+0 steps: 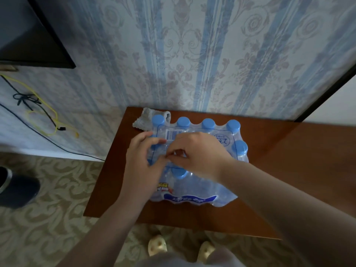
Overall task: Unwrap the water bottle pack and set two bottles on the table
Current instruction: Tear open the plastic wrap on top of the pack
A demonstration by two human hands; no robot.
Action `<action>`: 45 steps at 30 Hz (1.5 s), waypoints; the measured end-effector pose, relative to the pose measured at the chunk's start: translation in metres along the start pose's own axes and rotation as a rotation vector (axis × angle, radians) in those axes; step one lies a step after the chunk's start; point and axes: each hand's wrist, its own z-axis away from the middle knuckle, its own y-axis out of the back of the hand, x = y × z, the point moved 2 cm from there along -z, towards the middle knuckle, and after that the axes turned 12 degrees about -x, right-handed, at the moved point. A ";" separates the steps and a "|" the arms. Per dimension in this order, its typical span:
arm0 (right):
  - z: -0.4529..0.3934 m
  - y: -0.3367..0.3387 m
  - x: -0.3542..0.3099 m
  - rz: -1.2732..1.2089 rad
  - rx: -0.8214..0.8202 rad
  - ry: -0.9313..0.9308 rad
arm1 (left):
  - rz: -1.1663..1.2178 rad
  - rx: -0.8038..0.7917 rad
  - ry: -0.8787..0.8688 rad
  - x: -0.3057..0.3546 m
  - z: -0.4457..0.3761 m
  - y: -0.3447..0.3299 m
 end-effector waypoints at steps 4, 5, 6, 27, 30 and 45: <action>-0.010 0.009 0.008 -0.087 -0.073 -0.061 | 0.009 0.039 -0.013 -0.003 0.004 -0.004; -0.011 0.013 0.010 -0.081 -0.074 -0.085 | 0.018 0.043 -0.017 -0.003 0.005 -0.005; -0.012 0.018 0.014 -0.056 -0.068 -0.109 | 0.031 0.047 -0.020 -0.003 0.006 -0.005; -0.016 0.034 0.021 0.067 -0.224 -0.132 | -0.262 0.098 -0.052 -0.001 0.000 -0.005; -0.007 0.032 0.032 0.038 -0.208 -0.172 | -0.253 0.086 -0.062 -0.002 -0.001 -0.004; 0.038 0.049 0.056 0.197 -0.222 -0.306 | -0.305 0.134 -0.088 0.001 0.004 -0.007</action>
